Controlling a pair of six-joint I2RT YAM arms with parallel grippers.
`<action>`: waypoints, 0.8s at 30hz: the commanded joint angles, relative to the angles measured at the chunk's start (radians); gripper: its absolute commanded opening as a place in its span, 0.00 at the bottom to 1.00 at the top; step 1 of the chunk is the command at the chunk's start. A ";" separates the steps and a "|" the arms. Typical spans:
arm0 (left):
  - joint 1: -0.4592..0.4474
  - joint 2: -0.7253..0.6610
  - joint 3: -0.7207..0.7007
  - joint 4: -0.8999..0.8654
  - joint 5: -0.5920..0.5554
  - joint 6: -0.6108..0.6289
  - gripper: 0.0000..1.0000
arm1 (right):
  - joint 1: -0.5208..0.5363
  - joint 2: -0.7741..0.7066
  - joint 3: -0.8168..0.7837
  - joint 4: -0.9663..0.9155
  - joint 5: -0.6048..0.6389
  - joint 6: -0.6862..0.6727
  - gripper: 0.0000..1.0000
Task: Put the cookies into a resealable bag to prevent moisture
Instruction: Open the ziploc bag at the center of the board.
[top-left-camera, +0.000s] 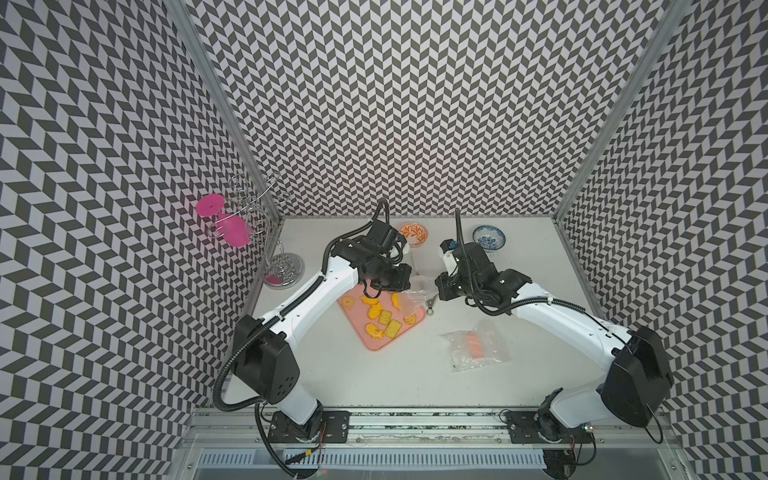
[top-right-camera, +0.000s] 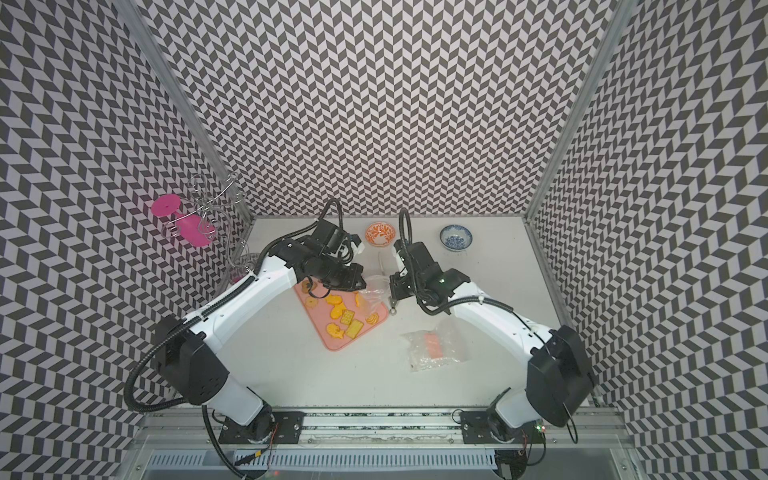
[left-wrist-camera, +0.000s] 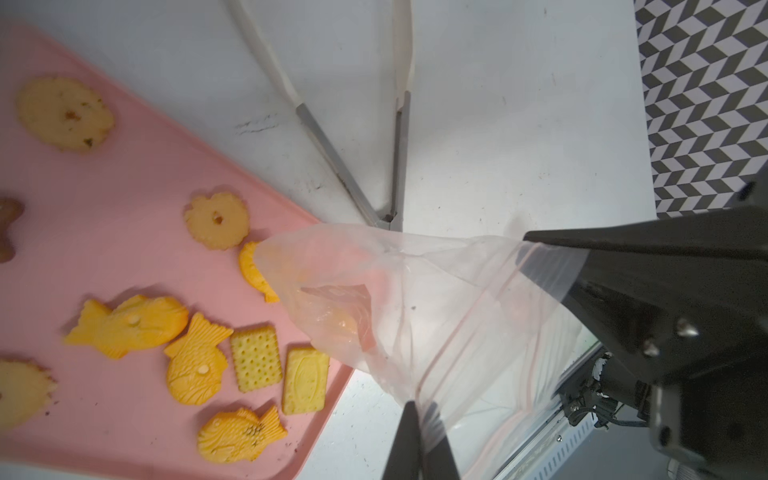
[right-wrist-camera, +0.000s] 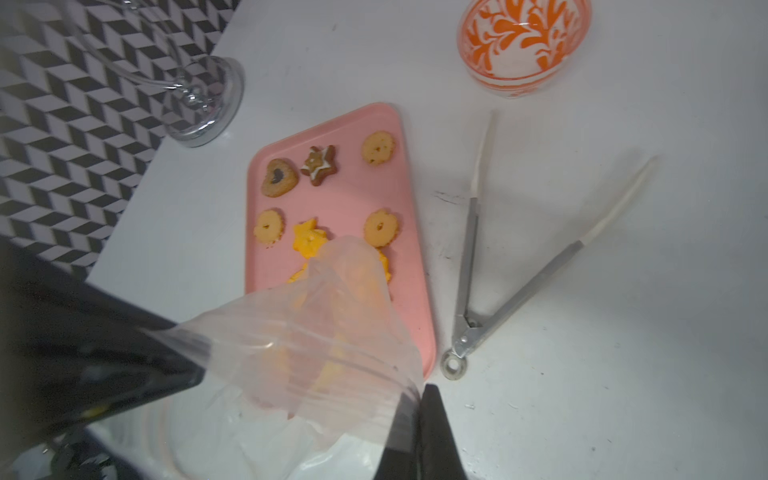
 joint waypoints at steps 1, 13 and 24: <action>0.036 -0.060 -0.076 -0.098 -0.058 -0.034 0.00 | 0.047 0.028 -0.016 0.101 -0.114 -0.080 0.09; 0.147 -0.244 -0.213 -0.167 -0.077 -0.105 0.00 | 0.209 0.174 0.012 0.305 -0.291 -0.095 0.12; 0.264 -0.318 -0.174 -0.287 -0.138 -0.071 0.00 | 0.217 0.184 0.071 0.351 -0.390 -0.049 0.22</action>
